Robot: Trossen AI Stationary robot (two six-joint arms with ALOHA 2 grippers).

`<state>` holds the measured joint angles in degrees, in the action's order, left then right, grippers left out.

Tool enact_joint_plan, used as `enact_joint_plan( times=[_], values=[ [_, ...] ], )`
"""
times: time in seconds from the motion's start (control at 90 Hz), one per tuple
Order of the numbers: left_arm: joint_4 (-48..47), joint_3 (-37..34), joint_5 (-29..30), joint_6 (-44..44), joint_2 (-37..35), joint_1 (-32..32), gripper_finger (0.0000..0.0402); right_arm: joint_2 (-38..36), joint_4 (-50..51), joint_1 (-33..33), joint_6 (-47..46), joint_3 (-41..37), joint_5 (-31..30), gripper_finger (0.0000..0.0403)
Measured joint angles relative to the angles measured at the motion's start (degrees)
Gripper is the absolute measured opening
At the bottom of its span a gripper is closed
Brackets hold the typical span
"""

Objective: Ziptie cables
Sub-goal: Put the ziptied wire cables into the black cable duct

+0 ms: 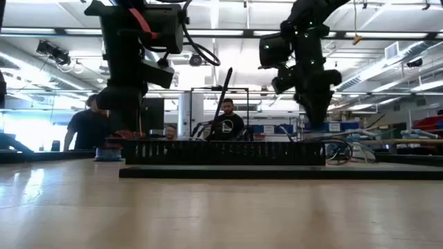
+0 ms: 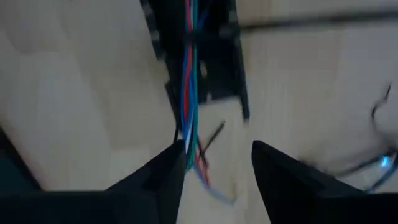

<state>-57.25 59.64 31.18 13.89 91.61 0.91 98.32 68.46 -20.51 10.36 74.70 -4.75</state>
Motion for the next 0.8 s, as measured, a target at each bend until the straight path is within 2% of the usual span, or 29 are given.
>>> enact_joint_plan(
  times=[0.222, 0.611, 0.711, 0.8],
  values=[
    [-0.1, 0.0, 0.0, -0.1, 0.0, 0.0, 0.0137, 0.0, 1.3, 1.5, -3.1, -3.4, 0.0, 0.0176],
    [0.6, -6.0, -0.6, 1.9, 0.0, 0.0, 0.0137, 0.0, -7.2, 1.6, -3.3, -8.8, -0.3, 0.0166],
    [0.7, -6.2, -0.4, 1.9, 0.0, 0.0, 0.0137, 0.0, -8.9, 0.9, -3.1, -10.4, -4.3, 0.0136],
    [0.8, -6.2, -0.4, 1.7, 0.0, 0.0, 0.0137, 0.0, -8.6, 0.0, -2.6, -11.2, -6.4, 0.0077]
  ],
)
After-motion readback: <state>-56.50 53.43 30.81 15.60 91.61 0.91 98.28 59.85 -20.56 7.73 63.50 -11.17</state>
